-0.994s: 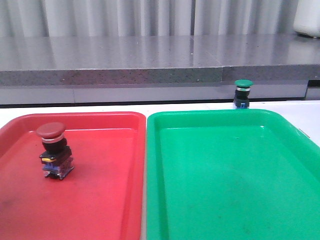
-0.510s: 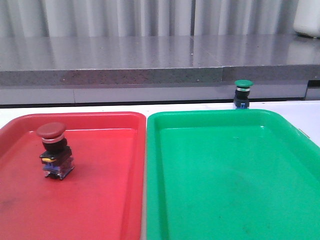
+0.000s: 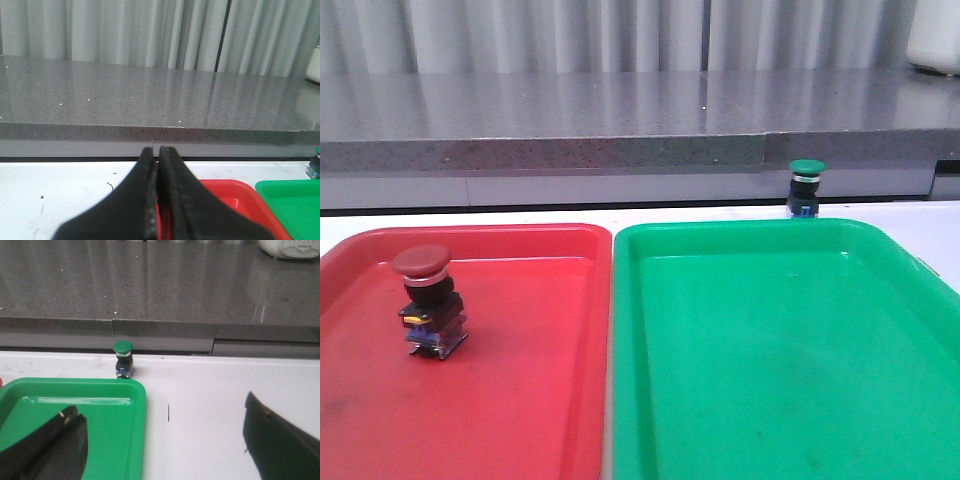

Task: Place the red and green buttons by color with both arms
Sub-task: 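Withdraw the left gripper upward away from the red tray, then move the right gripper over the green-capped button and grasp it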

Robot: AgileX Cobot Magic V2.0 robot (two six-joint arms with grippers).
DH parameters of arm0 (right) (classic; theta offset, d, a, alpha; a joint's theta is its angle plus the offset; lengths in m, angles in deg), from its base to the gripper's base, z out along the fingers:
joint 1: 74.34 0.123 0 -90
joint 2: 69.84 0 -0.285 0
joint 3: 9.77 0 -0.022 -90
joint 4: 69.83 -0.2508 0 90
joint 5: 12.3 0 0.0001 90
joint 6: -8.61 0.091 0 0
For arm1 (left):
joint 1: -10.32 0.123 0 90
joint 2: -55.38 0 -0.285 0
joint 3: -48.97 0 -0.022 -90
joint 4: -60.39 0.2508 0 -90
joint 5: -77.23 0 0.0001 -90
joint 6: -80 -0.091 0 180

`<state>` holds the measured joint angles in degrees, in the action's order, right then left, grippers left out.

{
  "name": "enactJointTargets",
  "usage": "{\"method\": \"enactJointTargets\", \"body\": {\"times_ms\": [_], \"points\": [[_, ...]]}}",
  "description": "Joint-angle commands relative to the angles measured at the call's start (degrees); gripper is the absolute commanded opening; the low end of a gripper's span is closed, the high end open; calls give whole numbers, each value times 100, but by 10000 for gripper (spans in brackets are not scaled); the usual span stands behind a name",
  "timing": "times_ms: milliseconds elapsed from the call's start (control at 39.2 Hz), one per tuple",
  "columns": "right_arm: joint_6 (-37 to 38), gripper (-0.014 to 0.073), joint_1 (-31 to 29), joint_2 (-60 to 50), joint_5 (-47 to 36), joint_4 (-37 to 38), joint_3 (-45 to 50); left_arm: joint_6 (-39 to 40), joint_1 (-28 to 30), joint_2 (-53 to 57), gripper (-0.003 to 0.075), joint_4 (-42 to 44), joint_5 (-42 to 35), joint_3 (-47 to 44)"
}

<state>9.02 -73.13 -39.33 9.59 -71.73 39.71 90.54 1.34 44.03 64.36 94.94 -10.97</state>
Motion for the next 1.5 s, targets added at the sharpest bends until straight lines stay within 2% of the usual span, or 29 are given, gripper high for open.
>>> {"method": "enactJointTargets", "body": {"times_ms": [0, 229, 433, 586, 841, 1096, 1325, 1478], "points": [[4, 644, -41, 162, -706, -36, -204, 58, 12, -62, -20, -41, -493, 148], [4, 644, -41, 1778, -1815, -40, -609, 58, 12, -62, -20, -41, -493, 148], [4, 644, -41, 3481, -2239, -40, -1392, 58, 12, -62, -20, -41, -493, 148], [16, 644, 113, 4735, -1691, -164, -2289, 58, 12, -62, -20, -41, -493, 148], [16, 644, 781, 6558, -475, -207, -4093, 58, 12, -62, -20, -41, -493, 148], [715, 644, 811, 8182, 544, -205, -5796, 58, 12, -62, -20, -41, -493, 148], [1294, 644, 699, 9224, 921, -164, -6832, 58, 12, -62, -20, -41, -493, 148], [1306, 643, 692, 9595, 946, -158, -7188, 58, 12, -62, -20, -41, -493, 148]]}}
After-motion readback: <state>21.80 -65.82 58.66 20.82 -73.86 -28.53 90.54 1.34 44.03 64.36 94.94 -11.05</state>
